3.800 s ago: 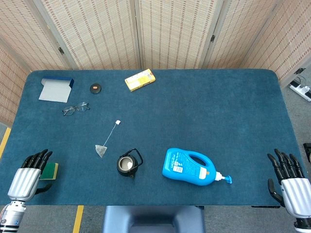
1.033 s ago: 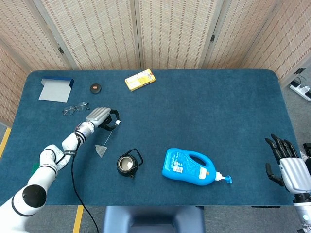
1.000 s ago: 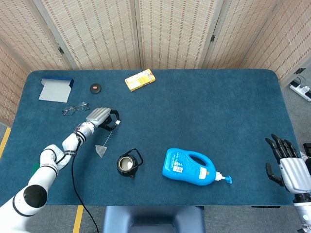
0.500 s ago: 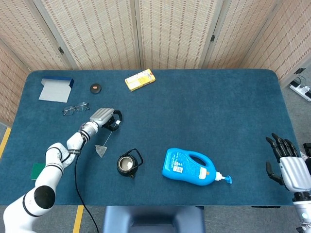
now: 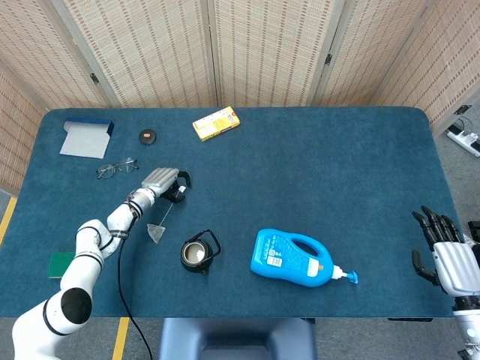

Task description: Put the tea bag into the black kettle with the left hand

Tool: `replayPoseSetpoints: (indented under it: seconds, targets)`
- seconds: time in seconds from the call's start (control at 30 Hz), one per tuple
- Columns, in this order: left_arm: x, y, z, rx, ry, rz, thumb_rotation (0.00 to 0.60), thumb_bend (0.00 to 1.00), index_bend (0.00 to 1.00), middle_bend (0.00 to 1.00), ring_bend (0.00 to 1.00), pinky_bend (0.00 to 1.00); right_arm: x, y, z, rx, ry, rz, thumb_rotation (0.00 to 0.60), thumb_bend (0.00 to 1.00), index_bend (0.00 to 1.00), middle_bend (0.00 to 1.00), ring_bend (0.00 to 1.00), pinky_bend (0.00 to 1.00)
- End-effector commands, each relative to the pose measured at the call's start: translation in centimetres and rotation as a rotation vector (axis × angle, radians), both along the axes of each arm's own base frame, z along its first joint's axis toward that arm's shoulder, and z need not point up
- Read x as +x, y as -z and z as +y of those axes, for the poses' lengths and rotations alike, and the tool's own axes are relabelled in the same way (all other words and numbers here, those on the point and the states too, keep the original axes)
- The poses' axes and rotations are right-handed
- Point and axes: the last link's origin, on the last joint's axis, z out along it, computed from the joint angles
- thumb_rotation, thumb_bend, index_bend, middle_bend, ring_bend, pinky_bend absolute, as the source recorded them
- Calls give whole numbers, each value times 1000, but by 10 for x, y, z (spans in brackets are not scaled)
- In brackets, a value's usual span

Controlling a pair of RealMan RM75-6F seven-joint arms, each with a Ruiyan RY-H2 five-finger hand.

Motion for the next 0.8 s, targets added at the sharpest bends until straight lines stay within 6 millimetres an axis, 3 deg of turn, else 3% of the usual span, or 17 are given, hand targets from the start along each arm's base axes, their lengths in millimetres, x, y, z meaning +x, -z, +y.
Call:
replayPoseSetpoints:
  seconds: [0.03,0.8]
  targets:
    - [0,2,0,-3,-5,1,600,408,417,1000,1000,1000,0,0,0,0,2,0,600,581,0,0,0,0]
    - [0,9,0,-12,-23,43,600,408,413,1000,1000,1000,-3,-1,-2,5,24,-2,600,581,0,0,0,0]
